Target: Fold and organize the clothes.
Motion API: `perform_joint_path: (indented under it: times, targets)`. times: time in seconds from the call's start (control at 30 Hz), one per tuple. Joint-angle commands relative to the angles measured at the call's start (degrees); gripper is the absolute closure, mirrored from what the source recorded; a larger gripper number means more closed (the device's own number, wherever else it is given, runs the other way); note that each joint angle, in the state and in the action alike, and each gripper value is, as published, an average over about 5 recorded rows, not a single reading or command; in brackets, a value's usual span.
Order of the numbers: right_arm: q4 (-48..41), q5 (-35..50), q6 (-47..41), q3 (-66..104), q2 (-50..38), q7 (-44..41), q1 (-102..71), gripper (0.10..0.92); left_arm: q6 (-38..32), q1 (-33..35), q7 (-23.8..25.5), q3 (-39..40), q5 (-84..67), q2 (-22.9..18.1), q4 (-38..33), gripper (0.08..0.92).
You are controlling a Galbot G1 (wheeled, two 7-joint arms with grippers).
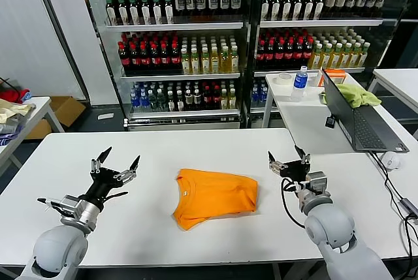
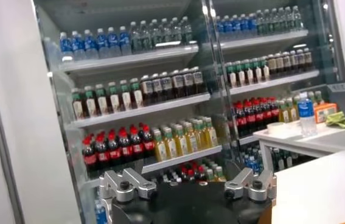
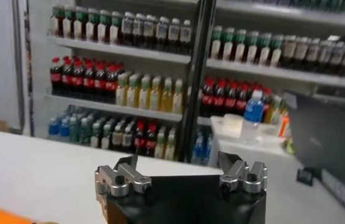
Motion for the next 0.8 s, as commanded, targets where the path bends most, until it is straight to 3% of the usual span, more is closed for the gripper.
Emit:
perform_joint_path:
  times: [0.03,0.5,0.8]
  targets:
    - [-6.5,-4.7,7.0,0.3,-0.8,-0.5,4.1,0.203,-2.0,-2.4,1.3,2.2,4.6,0.0,2.0,0.177]
    - [-6.5,-3.5,9.4,5.9,-1.1,-2.5,-0.8,0.203,-2.3,-4.6,1.8,3.4,3.8,-1.6,4.4,0.177]
    - [-6.6,-9.1,11.9,3.9,0.7,-5.2,-1.9,0.203,-2.9,-5.0,1.1,2.4,0.6,-1.5,6.1,0.177]
